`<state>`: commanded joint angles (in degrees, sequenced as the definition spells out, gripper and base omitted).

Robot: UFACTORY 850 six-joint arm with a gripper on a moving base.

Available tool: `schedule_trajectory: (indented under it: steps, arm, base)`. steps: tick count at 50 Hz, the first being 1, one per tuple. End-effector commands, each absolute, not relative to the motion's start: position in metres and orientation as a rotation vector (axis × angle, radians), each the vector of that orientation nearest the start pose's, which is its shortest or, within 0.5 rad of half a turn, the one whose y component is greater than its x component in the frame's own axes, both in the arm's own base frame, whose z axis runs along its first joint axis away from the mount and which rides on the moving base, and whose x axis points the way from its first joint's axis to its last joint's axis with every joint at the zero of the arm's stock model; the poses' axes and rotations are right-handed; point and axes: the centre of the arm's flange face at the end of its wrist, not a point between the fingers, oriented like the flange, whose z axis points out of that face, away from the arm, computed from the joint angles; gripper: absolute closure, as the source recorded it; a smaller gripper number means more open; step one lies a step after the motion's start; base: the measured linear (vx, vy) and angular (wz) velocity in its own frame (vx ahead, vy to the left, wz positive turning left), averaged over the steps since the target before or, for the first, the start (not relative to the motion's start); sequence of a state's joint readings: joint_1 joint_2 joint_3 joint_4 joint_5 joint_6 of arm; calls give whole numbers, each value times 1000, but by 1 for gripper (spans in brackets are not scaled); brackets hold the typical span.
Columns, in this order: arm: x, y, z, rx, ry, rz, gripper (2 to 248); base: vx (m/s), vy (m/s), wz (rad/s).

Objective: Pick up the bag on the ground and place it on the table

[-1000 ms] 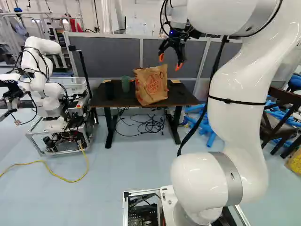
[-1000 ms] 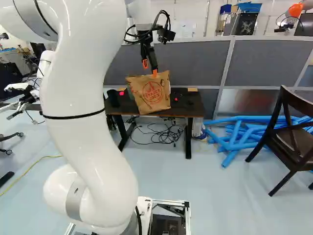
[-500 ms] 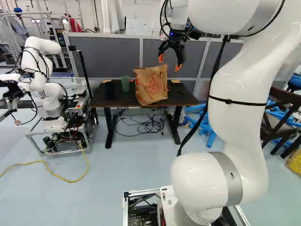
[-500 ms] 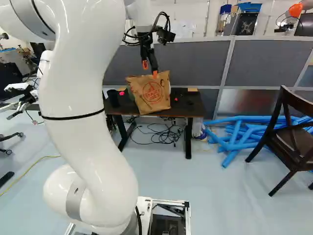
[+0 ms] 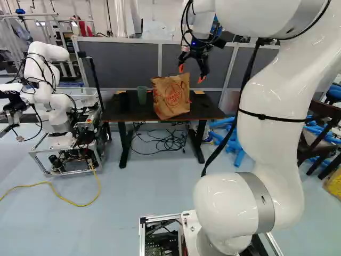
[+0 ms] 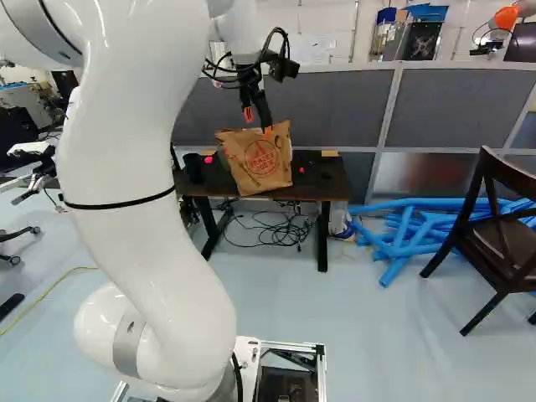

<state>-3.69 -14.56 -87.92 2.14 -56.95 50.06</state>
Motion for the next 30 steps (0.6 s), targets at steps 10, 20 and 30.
schedule_trajectory:
  steps: [10, 20, 30]
  arm:
    - [570, -33, 665, -2652, 1315, -425, 3]
    - [565, -31, 650, -2662, 1256, -485, 3]
    - [558, -29, 634, -2672, 1189, -554, 3]
  base:
    - [0, 0, 0]
    - [0, 0, 0]
    - [0, 0, 0]
